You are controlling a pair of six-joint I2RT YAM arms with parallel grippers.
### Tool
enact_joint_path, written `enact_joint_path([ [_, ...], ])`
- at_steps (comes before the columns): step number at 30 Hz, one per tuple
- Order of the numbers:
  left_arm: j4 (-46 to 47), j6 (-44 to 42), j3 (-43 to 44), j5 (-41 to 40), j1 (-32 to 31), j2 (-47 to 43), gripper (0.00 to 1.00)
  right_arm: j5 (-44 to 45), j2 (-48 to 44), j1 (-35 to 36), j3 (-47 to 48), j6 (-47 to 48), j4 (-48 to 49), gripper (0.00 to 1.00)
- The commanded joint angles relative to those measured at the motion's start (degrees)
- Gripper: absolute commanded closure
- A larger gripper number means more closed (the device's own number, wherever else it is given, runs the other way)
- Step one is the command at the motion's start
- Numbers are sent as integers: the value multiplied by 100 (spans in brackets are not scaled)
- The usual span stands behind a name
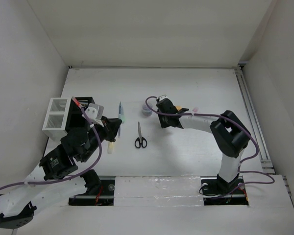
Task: Sort the stationery into containers
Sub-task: Close the pen cap on the pen.
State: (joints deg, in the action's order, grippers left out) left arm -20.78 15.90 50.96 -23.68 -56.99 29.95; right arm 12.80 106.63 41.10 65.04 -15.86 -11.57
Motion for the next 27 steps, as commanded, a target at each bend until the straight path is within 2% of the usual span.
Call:
enact_joint_path([
  [1,223,-8,-77,-49,-5,194,100,-216,-211,-41,-140,-31,242,100],
  [4,223,-8,-25,74,-5,397,100,-532,-642,-41,-455,-31,716,100],
  [9,223,-60,-77,486,-5,573,100,-252,-2354,65,-877,-434,1226,100],
  [11,285,-61,-77,645,-5,687,100,-190,-3230,65,-1219,-646,1849,100],
  [15,355,-166,-77,1058,-5,985,100,135,-4287,188,-1738,-1304,3193,100],
  [19,477,-271,-25,1497,-5,1056,100,153,-4651,354,-2065,-2497,4503,100],
  [23,723,-272,-86,1778,-5,916,100,468,-4783,758,-2591,-3562,5294,100],
  [24,724,-272,-86,1858,-5,855,100,722,-4783,1029,-2758,-3626,6141,100],
  [26,925,-272,-86,2033,-5,854,100,978,-4687,1259,-3241,-3757,7033,100],
  [27,926,-272,-86,2243,-5,854,100,1075,-4617,1347,-3356,-3758,7829,100],
])
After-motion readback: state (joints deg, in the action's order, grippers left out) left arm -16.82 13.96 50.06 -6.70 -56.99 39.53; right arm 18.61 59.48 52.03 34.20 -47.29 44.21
